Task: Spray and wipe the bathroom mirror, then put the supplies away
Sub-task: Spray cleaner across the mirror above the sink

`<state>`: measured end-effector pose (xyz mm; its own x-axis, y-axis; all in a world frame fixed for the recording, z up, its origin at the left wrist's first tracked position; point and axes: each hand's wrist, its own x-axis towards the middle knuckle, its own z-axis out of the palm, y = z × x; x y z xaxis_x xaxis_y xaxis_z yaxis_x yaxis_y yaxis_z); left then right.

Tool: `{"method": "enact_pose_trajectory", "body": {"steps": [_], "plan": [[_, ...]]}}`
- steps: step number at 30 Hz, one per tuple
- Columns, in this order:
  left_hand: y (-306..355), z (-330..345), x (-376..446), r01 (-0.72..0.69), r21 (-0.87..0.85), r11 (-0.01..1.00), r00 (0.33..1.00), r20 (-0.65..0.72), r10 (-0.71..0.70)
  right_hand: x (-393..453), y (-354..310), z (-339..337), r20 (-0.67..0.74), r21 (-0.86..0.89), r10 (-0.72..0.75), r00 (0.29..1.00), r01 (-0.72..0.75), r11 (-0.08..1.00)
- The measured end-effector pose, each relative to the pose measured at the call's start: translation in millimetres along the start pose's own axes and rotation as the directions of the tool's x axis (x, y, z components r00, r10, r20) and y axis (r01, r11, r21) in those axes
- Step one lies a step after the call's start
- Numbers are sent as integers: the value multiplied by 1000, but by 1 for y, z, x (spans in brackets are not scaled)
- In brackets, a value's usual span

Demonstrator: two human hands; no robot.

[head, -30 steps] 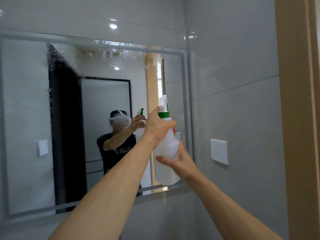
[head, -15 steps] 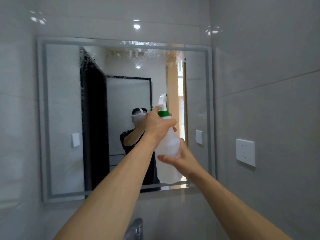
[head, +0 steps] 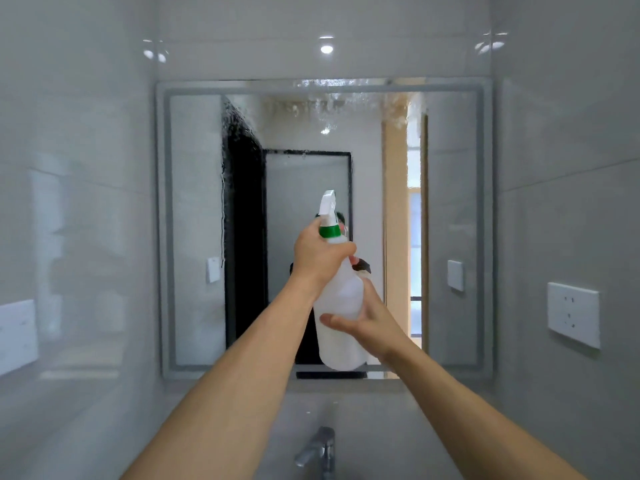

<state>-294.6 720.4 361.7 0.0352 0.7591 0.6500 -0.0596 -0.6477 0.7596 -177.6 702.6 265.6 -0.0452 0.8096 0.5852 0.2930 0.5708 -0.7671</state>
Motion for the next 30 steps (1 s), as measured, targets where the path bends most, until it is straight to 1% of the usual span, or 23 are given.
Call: {"method": "enact_pose_trajectory", "body": {"steps": [3, 8, 11, 19, 27, 30], "plan": [[4, -20, 5, -26, 33, 999, 999, -26, 27, 13, -4, 15, 25, 18, -25, 999, 24, 1000], [6, -55, 5, -64, 95, 993, 997, -33, 68, 23, -7, 46, 87, 48, -37, 996, 33, 998], [0, -71, 3, -73, 137, 988, 993, -79, 85, 26, -5, 66, 108, 48, -39, 993, 34, 998], [-13, -103, -2, -3, 217, 976, 978, -204, 48, 32, 6, 103, 156, 64, -21, 988, 11, 998], [-7, -135, -2, 30, 185, 982, 976, -219, 12, 45, -4, 131, 222, 95, -76, 972, 56, 994], [-5, -152, -4, 27, 208, 978, 975, -223, 21, 48, -7, 145, 261, 106, -64, 963, 37, 994]]}}
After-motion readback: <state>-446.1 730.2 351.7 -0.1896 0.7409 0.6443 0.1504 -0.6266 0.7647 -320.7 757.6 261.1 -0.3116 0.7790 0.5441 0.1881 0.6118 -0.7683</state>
